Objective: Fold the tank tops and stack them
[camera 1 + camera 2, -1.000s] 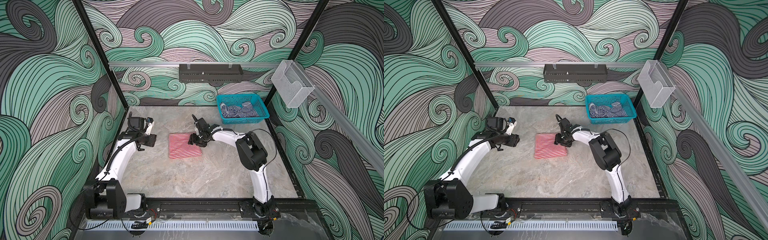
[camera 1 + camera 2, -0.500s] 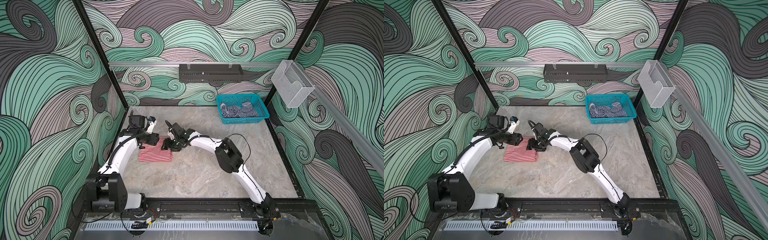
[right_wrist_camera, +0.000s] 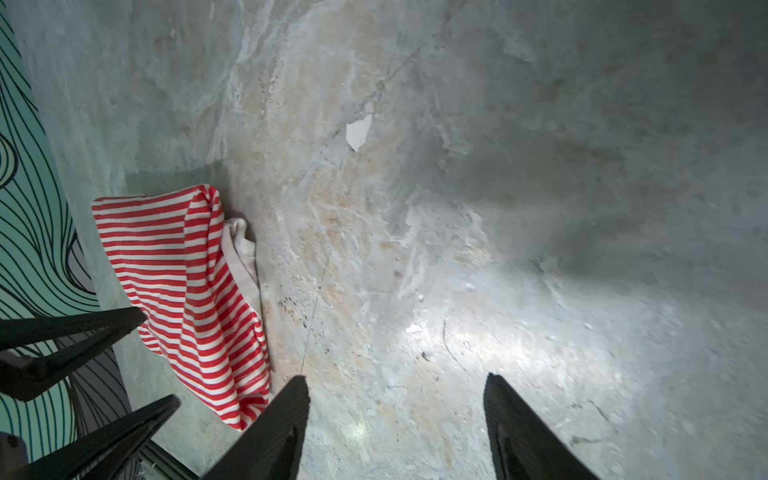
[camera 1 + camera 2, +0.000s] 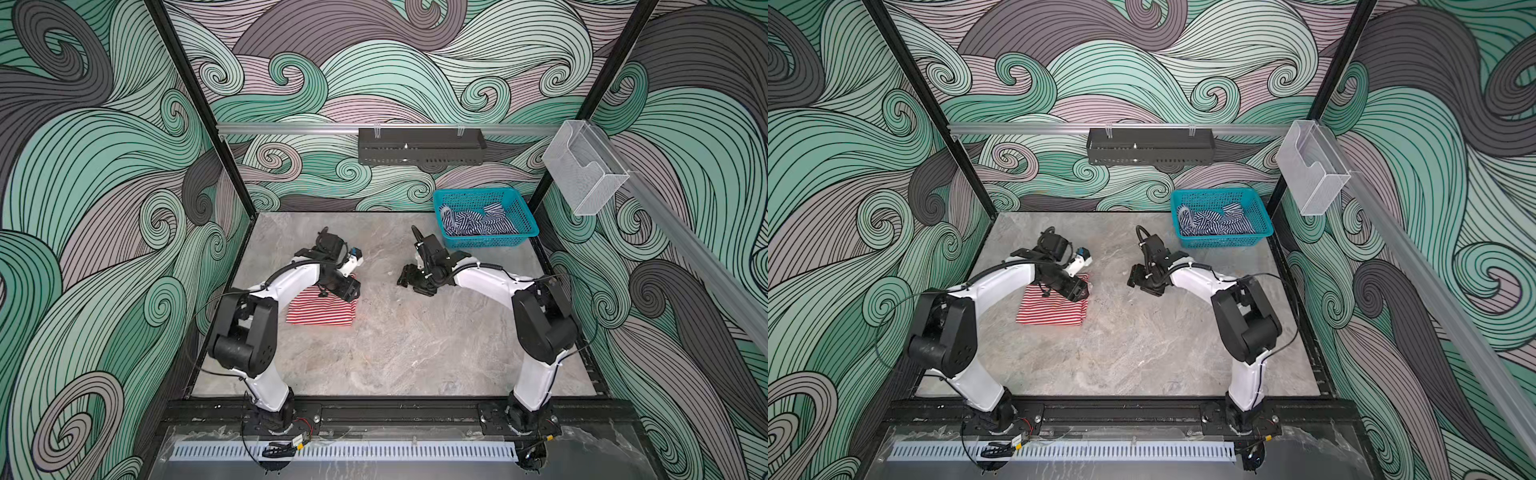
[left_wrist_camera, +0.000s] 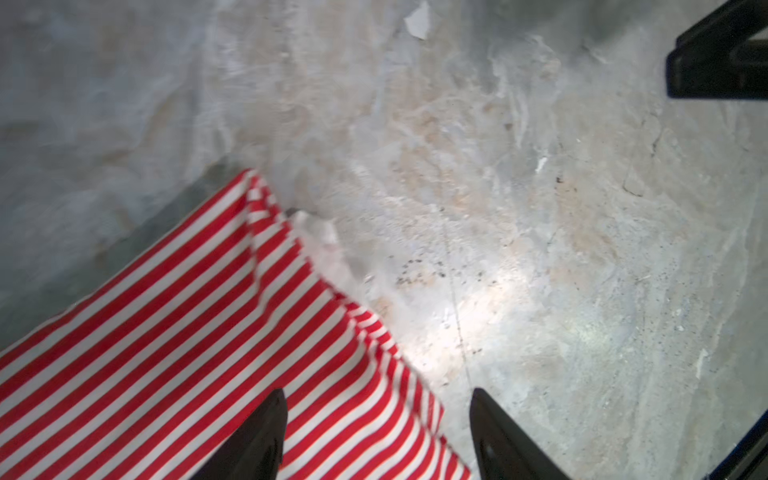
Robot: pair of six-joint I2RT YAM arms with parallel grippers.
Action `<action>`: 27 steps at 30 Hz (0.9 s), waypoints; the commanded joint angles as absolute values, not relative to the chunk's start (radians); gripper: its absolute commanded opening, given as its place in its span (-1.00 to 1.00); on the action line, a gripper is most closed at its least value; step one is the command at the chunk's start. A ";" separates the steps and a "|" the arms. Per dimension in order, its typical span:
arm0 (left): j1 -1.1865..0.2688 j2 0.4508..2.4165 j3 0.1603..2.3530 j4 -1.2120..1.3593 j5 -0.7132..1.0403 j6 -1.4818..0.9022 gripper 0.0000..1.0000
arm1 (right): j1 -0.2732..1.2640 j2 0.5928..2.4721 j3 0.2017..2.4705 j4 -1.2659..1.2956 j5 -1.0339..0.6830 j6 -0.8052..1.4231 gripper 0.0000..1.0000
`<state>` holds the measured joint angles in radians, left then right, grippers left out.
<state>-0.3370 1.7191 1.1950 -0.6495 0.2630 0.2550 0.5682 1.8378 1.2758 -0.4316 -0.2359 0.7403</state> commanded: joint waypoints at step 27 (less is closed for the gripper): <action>-0.099 1.839 1.238 -0.864 0.053 0.392 0.40 | 0.368 1.721 1.379 -0.560 -0.174 0.646 0.35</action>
<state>-0.1478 1.8858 1.2411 -0.7811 0.1184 0.3260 0.3866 1.7199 1.3479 -0.5201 -0.1829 0.6697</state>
